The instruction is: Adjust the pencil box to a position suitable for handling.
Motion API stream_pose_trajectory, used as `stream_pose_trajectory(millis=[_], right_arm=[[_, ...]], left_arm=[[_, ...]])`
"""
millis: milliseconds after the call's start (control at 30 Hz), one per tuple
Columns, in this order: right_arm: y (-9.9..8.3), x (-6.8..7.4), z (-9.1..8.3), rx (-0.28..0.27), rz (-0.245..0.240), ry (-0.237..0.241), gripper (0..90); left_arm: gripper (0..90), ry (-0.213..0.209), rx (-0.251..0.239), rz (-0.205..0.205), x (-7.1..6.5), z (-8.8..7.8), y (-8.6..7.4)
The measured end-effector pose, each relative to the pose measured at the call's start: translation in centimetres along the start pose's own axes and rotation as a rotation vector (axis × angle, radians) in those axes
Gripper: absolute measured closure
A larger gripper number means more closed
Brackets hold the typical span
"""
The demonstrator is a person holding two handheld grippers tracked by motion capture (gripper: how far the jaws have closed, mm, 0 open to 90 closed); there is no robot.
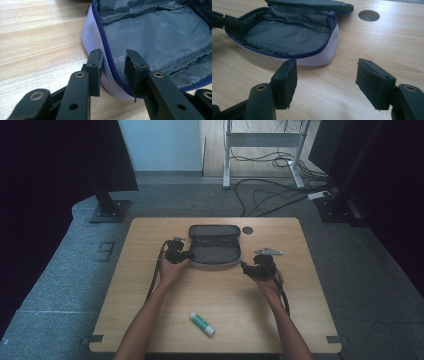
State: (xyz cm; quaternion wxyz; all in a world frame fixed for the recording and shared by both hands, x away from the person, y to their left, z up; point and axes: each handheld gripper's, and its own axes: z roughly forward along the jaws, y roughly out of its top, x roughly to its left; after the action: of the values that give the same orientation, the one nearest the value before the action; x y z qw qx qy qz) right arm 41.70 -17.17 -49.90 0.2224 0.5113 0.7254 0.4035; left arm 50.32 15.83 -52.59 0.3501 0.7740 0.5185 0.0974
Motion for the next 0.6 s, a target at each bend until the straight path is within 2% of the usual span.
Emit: stream_pose_trajectory(millis=[167, 233, 367, 467, 600], right_arm=[[1.0, 0.3, 0.4, -0.006, -0.014, -0.003, 35.3], [1.7, 0.5, 0.8, -0.025, -0.025, -0.005, 37.1], [2.3, 0.6, 1.5, -0.016, -0.020, -0.013, 37.1], [2.7, 0.7, 2.0, -0.030, -0.011, -0.015, 38.6], [3.1, 0.7, 3.0, -0.005, -0.011, -0.019, 38.2]], left_arm=[[68.6, 0.004, 0.005, 0.003, 0.0, 0.0, 0.0], [68.9, 0.006, 0.008, 0.003, 0.0, 0.0, 0.0], [68.9, 0.008, 0.011, 0.002, 0.0, 0.0, 0.0], [69.0, 0.004, 0.013, 0.000, 0.1, 0.0, 0.0], [69.2, 0.005, 0.013, -0.003, 0.1, 0.1, 0.0]])
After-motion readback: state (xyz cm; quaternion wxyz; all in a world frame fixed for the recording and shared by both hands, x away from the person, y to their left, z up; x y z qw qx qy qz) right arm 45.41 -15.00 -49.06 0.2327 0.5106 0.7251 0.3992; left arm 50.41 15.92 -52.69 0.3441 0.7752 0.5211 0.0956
